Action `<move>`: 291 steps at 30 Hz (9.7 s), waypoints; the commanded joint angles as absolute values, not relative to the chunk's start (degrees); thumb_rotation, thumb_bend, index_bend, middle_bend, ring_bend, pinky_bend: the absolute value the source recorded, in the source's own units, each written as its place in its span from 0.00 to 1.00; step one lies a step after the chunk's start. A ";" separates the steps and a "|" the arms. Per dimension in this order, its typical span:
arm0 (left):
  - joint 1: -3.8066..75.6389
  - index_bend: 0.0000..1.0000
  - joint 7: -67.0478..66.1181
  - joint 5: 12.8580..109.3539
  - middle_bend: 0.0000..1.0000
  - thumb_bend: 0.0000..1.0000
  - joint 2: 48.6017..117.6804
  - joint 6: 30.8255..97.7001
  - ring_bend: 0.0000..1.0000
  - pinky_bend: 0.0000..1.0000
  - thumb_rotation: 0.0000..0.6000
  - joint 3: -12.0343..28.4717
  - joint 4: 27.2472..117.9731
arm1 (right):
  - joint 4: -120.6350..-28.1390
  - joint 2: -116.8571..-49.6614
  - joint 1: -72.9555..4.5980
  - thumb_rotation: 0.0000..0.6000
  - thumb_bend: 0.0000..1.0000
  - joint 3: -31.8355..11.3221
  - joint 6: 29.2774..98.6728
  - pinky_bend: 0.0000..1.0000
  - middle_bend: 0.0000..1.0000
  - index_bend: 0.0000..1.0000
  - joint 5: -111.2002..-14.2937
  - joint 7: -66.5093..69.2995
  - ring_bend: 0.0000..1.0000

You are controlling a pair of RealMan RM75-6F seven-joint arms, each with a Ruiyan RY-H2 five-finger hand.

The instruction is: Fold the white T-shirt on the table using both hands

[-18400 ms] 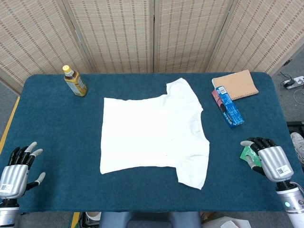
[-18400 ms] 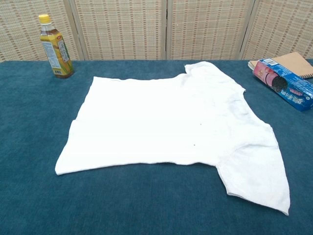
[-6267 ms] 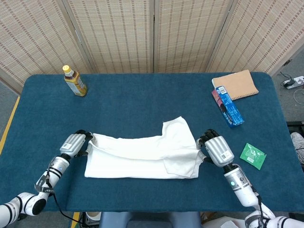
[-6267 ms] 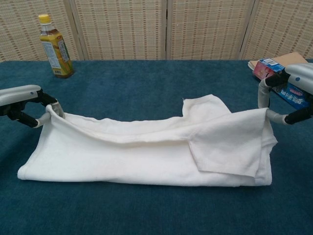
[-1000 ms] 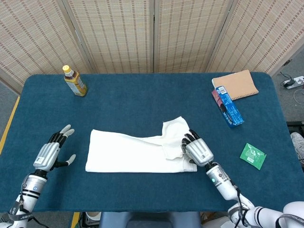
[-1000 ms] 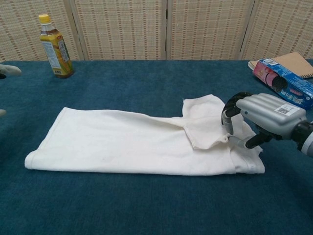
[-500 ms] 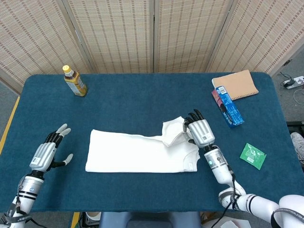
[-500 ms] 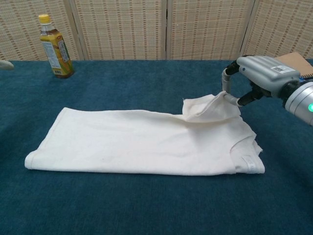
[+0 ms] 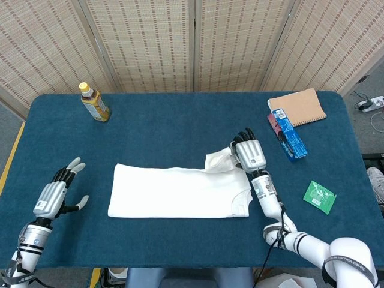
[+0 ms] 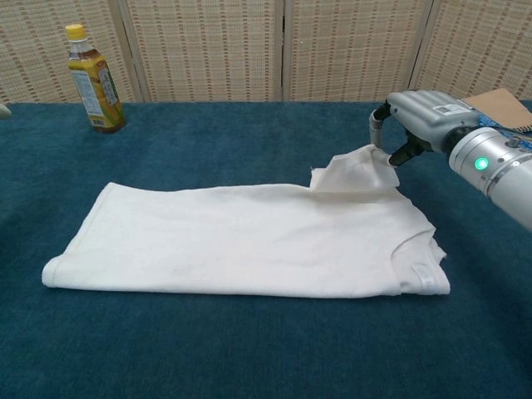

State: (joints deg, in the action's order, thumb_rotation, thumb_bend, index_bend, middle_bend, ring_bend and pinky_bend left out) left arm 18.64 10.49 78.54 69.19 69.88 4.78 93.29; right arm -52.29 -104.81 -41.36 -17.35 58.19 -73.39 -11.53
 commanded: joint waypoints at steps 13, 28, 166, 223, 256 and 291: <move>18.38 0.04 10.74 78.59 0.00 0.35 68.92 69.87 0.00 0.01 1.00 4.89 93.26 | -44.48 -108.81 -46.40 1.00 0.30 -20.60 53.03 0.08 0.26 0.29 -67.63 -12.00 0.18; 18.76 0.09 10.31 79.37 0.00 0.35 67.59 69.79 0.00 0.01 1.00 5.29 92.93 | -62.34 -97.16 -42.04 1.00 0.13 -18.66 61.33 0.08 0.18 0.08 -72.10 -10.93 0.12; 35.35 0.73 25.26 98.18 0.44 0.50 91.31 75.28 0.29 0.06 1.00 -7.07 48.33 | -99.05 -70.16 -12.11 1.00 0.19 -6.49 88.26 0.08 0.29 0.46 -93.00 -9.12 0.12; 41.06 0.74 3.05 92.99 0.44 0.50 77.03 59.88 0.29 0.06 1.00 0.90 76.28 | -98.74 -70.05 -12.14 1.00 0.19 -7.18 90.11 0.08 0.29 0.46 -94.37 -7.08 0.12; 51.59 0.74 -17.07 75.03 0.44 0.50 90.50 46.37 0.28 0.06 1.00 9.49 81.05 | -97.49 -68.43 -10.38 1.00 0.19 -7.87 92.34 0.08 0.29 0.47 -93.73 -3.74 0.12; 56.46 0.65 -24.90 66.48 0.43 0.50 98.47 45.11 0.27 0.06 1.00 9.45 76.28 | -96.93 -66.92 -8.39 1.00 0.19 -8.10 93.98 0.08 0.29 0.47 -93.00 -1.62 0.12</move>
State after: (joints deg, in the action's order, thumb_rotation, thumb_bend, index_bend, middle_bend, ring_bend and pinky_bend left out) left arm 56.43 -25.12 66.42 98.36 44.97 9.36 76.37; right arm -96.93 -66.92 -8.39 -8.10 93.97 -93.00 -1.62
